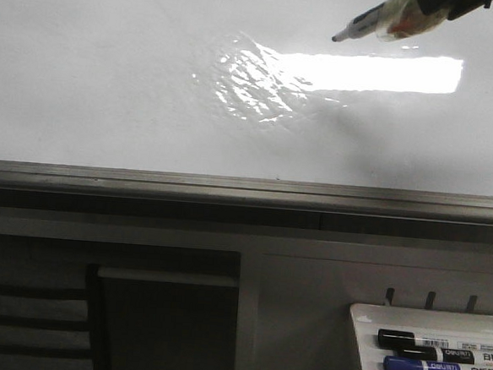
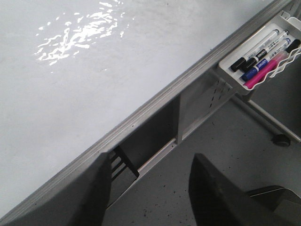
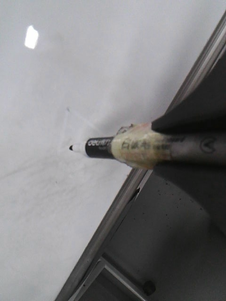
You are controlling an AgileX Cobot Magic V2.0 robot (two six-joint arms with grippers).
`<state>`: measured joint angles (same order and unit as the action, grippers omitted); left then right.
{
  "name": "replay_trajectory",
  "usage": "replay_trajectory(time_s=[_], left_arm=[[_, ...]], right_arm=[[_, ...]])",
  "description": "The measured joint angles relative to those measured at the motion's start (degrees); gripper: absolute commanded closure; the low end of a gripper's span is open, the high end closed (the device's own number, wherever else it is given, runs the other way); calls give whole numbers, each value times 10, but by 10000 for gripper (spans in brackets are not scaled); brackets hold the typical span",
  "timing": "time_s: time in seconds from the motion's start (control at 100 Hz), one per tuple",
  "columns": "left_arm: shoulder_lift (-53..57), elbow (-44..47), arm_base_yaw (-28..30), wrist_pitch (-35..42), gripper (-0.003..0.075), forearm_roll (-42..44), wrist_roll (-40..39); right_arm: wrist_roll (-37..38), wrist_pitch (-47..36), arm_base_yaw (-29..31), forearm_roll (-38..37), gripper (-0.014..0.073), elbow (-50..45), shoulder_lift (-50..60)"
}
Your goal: Write number 7 on whiteboard
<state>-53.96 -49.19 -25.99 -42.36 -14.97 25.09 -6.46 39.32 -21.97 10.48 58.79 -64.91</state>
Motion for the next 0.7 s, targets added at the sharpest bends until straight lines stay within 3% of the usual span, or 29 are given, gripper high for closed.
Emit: replay_trajectory(time_s=[0.33, 0.7], left_arm=[[0, 0, 0, 19, 374, -2, -1], [0, 0, 0, 22, 374, -3, -1]], right_arm=[[0, -90, -54, 25, 657, -9, -63], [-2, -109, -23, 36, 657, -9, -104]])
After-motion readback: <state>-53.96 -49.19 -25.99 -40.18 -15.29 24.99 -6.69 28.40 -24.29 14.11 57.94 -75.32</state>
